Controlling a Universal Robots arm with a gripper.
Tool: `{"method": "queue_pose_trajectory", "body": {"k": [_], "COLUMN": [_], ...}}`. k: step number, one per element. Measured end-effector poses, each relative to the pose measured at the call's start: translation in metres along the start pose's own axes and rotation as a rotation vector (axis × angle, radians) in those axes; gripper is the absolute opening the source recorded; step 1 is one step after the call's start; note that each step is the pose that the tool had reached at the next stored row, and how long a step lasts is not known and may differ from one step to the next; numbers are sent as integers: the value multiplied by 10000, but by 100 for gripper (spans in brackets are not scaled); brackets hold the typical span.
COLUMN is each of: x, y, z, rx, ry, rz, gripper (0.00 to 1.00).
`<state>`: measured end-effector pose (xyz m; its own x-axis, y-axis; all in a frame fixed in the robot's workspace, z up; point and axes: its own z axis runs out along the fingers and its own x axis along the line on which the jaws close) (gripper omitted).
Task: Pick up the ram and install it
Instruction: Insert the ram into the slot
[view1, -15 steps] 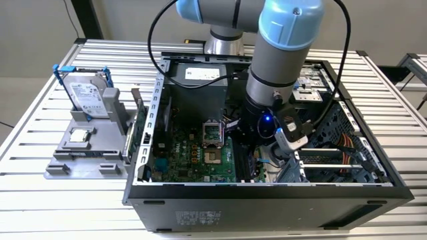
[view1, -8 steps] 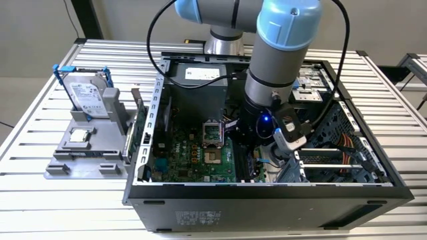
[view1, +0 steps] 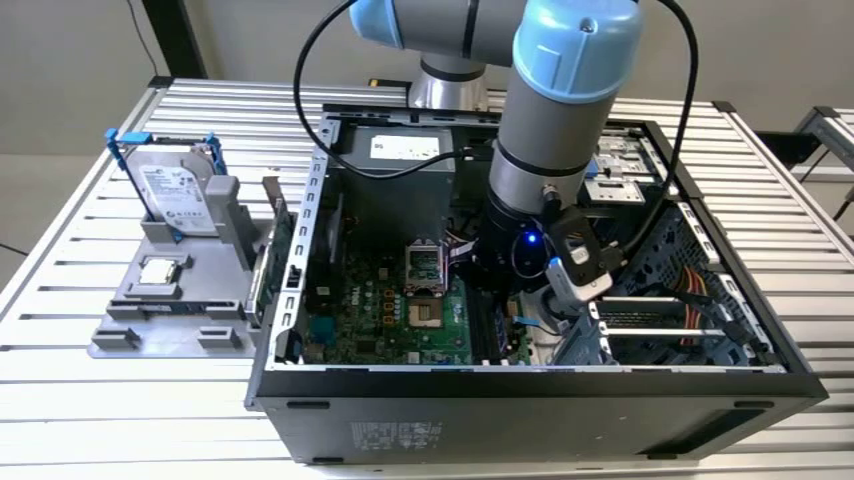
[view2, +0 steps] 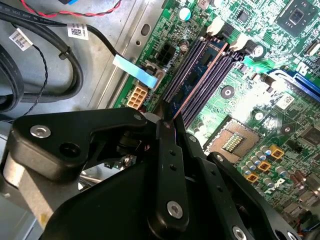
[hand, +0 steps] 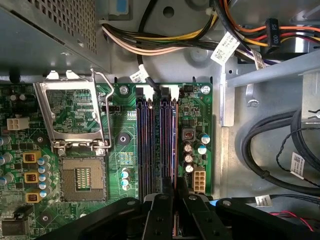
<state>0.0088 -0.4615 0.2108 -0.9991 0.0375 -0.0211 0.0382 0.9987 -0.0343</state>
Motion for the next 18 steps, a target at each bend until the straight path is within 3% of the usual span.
{"method": "queue_pose_trajectory", "body": {"k": [18], "x": [-8], "y": [5], "z": [3], "rx": [-3], "ry": [-11], "rz": [-96], "gripper": [0]}}
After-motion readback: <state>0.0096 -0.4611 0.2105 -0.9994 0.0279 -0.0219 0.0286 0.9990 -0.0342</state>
